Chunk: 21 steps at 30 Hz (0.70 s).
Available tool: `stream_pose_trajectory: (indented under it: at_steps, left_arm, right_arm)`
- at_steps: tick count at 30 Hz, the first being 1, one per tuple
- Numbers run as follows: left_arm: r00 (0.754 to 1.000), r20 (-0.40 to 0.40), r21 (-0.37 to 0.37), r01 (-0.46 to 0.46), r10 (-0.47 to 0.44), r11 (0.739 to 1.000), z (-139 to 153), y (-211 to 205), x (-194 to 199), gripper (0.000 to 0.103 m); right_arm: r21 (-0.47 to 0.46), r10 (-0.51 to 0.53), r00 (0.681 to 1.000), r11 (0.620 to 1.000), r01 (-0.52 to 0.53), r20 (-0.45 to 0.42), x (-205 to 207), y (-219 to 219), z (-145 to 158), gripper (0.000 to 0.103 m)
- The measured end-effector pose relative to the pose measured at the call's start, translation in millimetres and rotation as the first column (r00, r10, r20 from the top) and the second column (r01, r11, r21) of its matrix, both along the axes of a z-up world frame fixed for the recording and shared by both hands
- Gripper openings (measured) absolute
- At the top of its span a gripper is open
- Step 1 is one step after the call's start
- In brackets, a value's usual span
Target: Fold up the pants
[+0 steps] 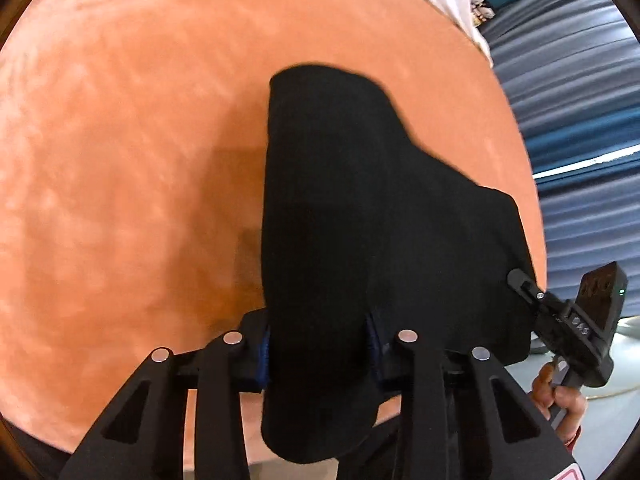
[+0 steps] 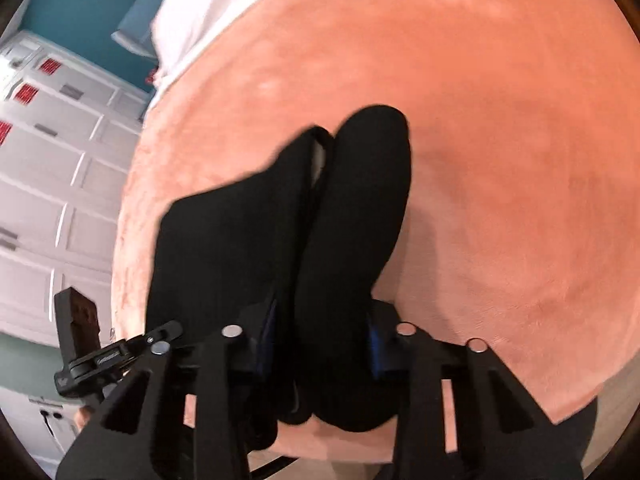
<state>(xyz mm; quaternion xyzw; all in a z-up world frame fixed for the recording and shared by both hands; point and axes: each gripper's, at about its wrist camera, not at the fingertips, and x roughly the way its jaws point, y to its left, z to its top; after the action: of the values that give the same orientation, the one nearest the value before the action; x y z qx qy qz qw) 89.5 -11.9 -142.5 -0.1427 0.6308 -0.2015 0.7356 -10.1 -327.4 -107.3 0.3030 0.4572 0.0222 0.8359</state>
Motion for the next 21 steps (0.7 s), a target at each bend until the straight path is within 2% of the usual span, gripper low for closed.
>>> stream_pose_trajectory:
  at_steps: [4, 5, 6, 7, 8, 9, 10, 11, 12, 13, 15, 16, 18, 20, 21]
  left_arm:
    - [0.995, 0.096, 0.063, -0.034, 0.028, 0.997, 56.9, 56.5, -12.5, 0.034]
    - [0.994, 0.103, 0.072, -0.043, 0.035, 0.997, 65.6, 73.3, -16.5, 0.038]
    - [0.994, 0.103, 0.084, -0.053, 0.044, 0.995, 67.4, 82.9, -18.3, 0.048]
    - [0.992, 0.112, 0.128, -0.068, 0.053, 0.989, 65.0, 95.8, -22.0, 0.055]
    - [0.99, 0.134, 0.199, -0.08, 0.054, 0.977, 57.8, 99.6, -26.3, 0.065]
    - [0.984, 0.172, 0.342, -0.108, 0.051, 0.933, 43.1, 103.7, -29.7, 0.065]
    - [0.983, 0.177, 0.43, -0.115, 0.041, 0.895, 29.9, 105.9, -33.6, 0.064]
    - [0.985, 0.163, 0.479, -0.121, 0.048, 0.869, 18.7, 110.6, -37.2, 0.068]
    - [0.981, 0.171, 0.436, -0.158, 0.091, 0.886, 18.2, 121.2, -45.3, 0.067]
    - [0.974, 0.186, 0.403, -0.199, 0.133, 0.894, 23.9, 128.6, -51.2, 0.067]
    - [0.953, 0.224, 0.352, -0.273, 0.203, 0.895, 38.4, 130.6, -60.8, 0.067]
    - [0.944, 0.246, 0.336, -0.297, 0.221, 0.894, 45.0, 133.9, -64.2, 0.067]
    - [0.927, 0.294, 0.347, -0.33, 0.233, 0.878, 54.7, 123.8, -66.1, 0.071]
    - [0.922, 0.335, 0.386, -0.323, 0.196, 0.864, 66.1, 110.7, -64.1, 0.072]
    - [0.924, 0.34, 0.394, -0.311, 0.177, 0.865, 69.2, 107.3, -56.9, 0.076]
  right_arm:
    - [0.047, 0.119, 0.988, 0.991, -0.124, 0.098, -2.3, 45.5, 45.5, 0.024]
    - [0.052, 0.145, 0.983, 0.987, -0.151, 0.111, -2.4, 56.7, 49.6, 0.024]
    - [0.05, 0.165, 0.979, 0.984, -0.172, 0.117, -2.7, 65.8, 49.5, 0.024]
    - [0.034, 0.186, 0.977, 0.981, -0.19, 0.105, -1.8, 78.3, 39.7, 0.026]
    - [0.001, 0.203, 0.977, 0.979, -0.203, 0.064, 2.2, 88.3, 20.7, 0.03]
    - [-0.024, 0.217, 0.976, 0.976, -0.216, 0.031, 5.2, 92.6, 3.2, 0.032]
    - [-0.056, 0.217, 0.974, 0.974, -0.221, -0.066, 11.0, 98.4, -35.1, 0.033]
    - [-0.056, 0.187, 0.975, 0.979, -0.195, -0.116, 7.7, 94.1, -52.9, 0.044]
    - [-0.024, 0.146, 0.983, 0.988, -0.15, -0.11, 2.8, 89.7, -60.8, 0.046]
    - [0.017, 0.087, 0.994, 0.996, -0.086, -0.063, -10.3, 83.0, -53.8, 0.046]
    - [-0.065, 0.035, 0.999, 0.997, -0.035, 0.012, -29.1, 81.8, -27.9, 0.047]
    - [-0.103, 0.06, 0.996, 0.993, -0.053, 0.061, -36.4, 86.7, -10.5, 0.047]
    - [-0.141, 0.132, 0.988, 0.983, -0.119, 0.086, -38.1, 104.0, 7.8, 0.051]
    - [-0.222, 0.192, 0.979, 0.96, -0.173, 0.069, -18.5, 126.5, 10.6, 0.069]
    - [-0.249, 0.2, 0.978, 0.952, -0.181, 0.054, -6.3, 134.4, 2.4, 0.072]
